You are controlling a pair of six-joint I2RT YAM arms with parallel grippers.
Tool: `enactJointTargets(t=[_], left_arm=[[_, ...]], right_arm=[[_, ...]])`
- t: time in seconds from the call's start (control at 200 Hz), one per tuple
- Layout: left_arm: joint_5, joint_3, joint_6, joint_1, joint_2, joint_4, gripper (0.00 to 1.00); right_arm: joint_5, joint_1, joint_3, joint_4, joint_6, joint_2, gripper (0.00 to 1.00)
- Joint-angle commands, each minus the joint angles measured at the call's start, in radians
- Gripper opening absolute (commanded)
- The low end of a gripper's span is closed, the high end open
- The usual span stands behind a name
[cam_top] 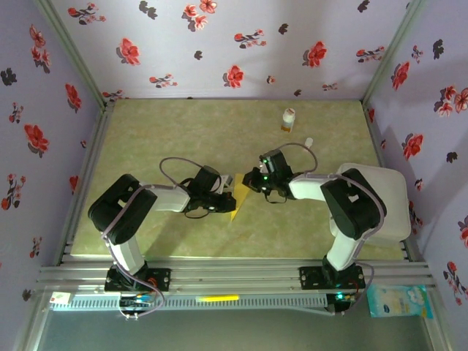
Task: Fold a paper plane with a square sheet of paper (pick it up from the middle)
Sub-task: Fold the wing for the fifth time at the center of the table.
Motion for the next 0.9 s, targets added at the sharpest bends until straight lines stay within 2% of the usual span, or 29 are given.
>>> enactJointTargets(t=[0.0, 0.24, 0.515, 0.895], left_arm=[[-0.040, -0.049, 0.022, -0.009, 0.077, -0.143, 0.00], [-0.034, -0.052, 0.017, -0.009, 0.080, -0.138, 0.00], [-0.013, -0.066, 0.003, -0.011, 0.101, -0.105, 0.00], [0.000, -0.068, 0.003, -0.011, 0.116, -0.098, 0.00]], right_arm=[[-0.005, 0.034, 0.032, -0.008, -0.012, 0.049, 0.07], [0.106, -0.012, 0.038, -0.077, -0.006, 0.082, 0.07], [0.025, -0.109, -0.015, 0.071, 0.043, 0.113, 0.08], [0.072, -0.190, -0.008, 0.069, 0.110, 0.137, 0.08]])
